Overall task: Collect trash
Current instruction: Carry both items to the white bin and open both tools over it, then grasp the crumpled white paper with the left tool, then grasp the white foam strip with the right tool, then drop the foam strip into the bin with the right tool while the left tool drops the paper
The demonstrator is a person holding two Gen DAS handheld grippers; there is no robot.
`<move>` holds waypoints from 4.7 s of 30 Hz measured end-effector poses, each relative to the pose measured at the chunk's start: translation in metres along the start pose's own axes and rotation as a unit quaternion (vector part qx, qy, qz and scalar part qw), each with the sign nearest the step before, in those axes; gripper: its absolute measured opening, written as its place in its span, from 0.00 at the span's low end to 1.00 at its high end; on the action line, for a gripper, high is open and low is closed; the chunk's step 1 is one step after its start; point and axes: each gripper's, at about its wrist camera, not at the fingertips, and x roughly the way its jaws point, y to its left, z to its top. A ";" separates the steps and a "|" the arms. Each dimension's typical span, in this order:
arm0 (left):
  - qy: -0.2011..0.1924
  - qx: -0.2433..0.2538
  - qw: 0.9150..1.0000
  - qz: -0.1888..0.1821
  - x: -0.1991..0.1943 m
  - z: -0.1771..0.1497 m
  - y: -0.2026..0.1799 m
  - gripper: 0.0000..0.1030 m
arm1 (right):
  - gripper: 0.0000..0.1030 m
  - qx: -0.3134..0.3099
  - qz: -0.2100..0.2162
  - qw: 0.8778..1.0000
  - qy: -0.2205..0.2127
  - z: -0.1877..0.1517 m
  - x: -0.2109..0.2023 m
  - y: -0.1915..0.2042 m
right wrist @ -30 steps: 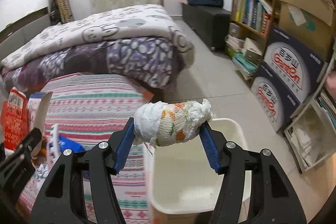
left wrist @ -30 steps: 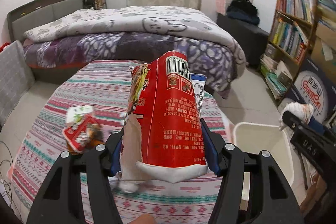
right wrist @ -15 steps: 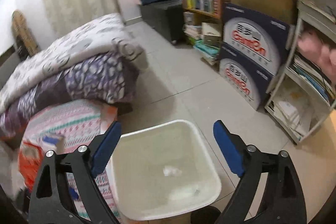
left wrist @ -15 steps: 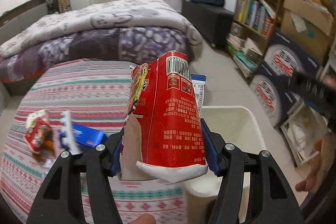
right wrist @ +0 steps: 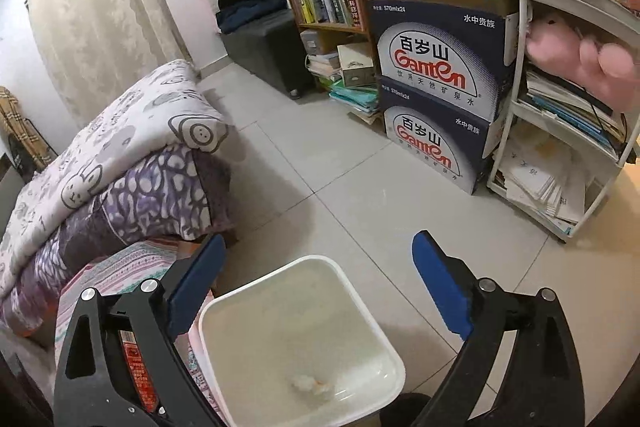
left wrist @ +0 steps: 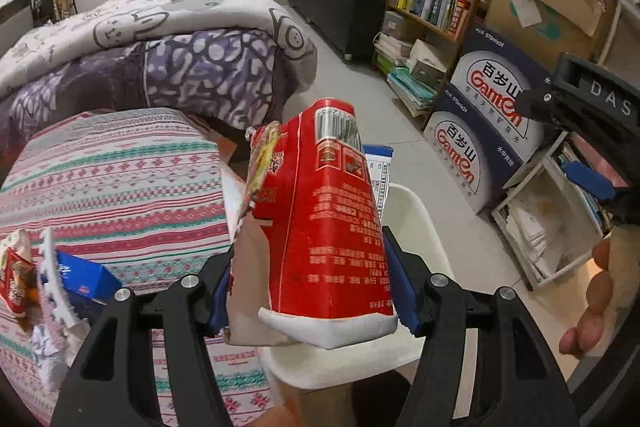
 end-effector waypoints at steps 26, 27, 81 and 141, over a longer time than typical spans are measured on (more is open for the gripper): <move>0.011 -0.021 0.984 0.174 -0.045 -0.057 0.109 0.82 | 0.93 -0.140 0.048 0.989 -0.001 -0.071 -0.016 0.096; 0.019 -0.023 0.983 0.179 -0.046 -0.060 0.116 0.82 | 0.93 -0.145 0.051 0.988 0.002 -0.074 -0.016 0.101; -0.007 -0.223 0.959 0.177 -0.152 -0.105 0.339 0.45 | 0.86 -0.367 0.230 0.888 0.155 -0.242 -0.011 0.318; -0.079 -0.110 0.977 0.165 -0.091 -0.016 0.157 0.45 | 0.22 -0.194 0.133 0.971 0.050 -0.077 -0.007 0.134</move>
